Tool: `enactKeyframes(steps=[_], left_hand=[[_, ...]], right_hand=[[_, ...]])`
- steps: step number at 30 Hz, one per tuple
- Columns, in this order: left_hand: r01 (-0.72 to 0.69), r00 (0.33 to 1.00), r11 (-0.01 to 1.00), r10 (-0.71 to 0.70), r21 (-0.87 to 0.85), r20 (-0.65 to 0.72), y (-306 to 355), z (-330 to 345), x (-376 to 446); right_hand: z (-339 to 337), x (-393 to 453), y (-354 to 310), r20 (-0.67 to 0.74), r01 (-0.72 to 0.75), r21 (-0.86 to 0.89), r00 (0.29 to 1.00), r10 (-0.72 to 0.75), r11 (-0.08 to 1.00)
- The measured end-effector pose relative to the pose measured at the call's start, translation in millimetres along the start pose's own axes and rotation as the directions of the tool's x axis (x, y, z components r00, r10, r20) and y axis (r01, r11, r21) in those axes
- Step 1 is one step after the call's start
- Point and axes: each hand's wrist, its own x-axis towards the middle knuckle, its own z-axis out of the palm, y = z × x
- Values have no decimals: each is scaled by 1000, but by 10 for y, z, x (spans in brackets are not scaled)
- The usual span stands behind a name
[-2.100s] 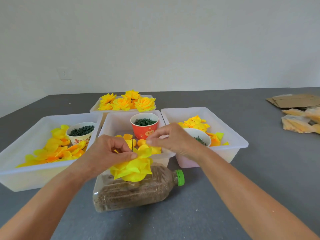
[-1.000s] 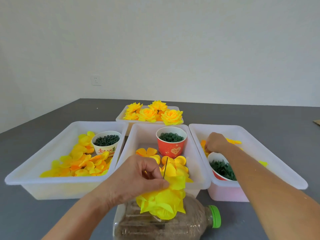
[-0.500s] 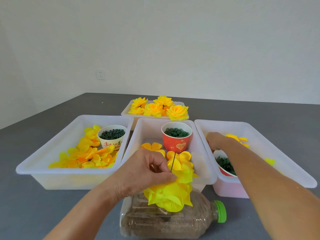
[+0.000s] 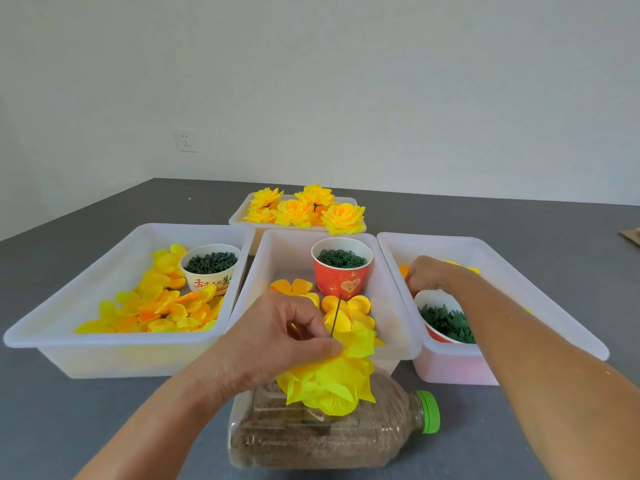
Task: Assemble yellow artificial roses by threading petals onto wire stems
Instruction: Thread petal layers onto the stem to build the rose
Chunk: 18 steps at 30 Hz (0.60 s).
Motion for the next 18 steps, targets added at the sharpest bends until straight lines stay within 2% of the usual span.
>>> enactKeyframes(steps=[3,6,9,11,13,15,16,18], left_hand=[[-2,1000,1000,2,-4,1,-5,0,10],[4,1000,1000,-4,-13,-2,-16,-5,10],[1,1000,1000,-2,-20,-3,-17,-5,7],[-3,1000,1000,3,-17,-5,-22,-8,8],[-7,1000,1000,7,-13,-6,-33,-10,9],[-11,1000,1000,11,-4,-4,-39,-10,9],[-14,1000,1000,14,-1,-5,-41,-10,8],[-18,1000,1000,18,2,-7,-41,-8,7]], right_hand=[[-13,39,-67,91,22,-159,996,-8,987],[32,94,-163,54,20,-330,999,-2,944],[63,76,-204,48,55,-383,998,-40,922],[34,61,-185,-16,56,-363,998,-66,930],[-43,41,-125,-143,48,-248,986,-85,968],[-157,12,-33,-311,70,3,948,-66,998],[-214,-15,16,-393,100,151,919,-33,984],[-295,-92,106,-528,209,416,848,47,885]])
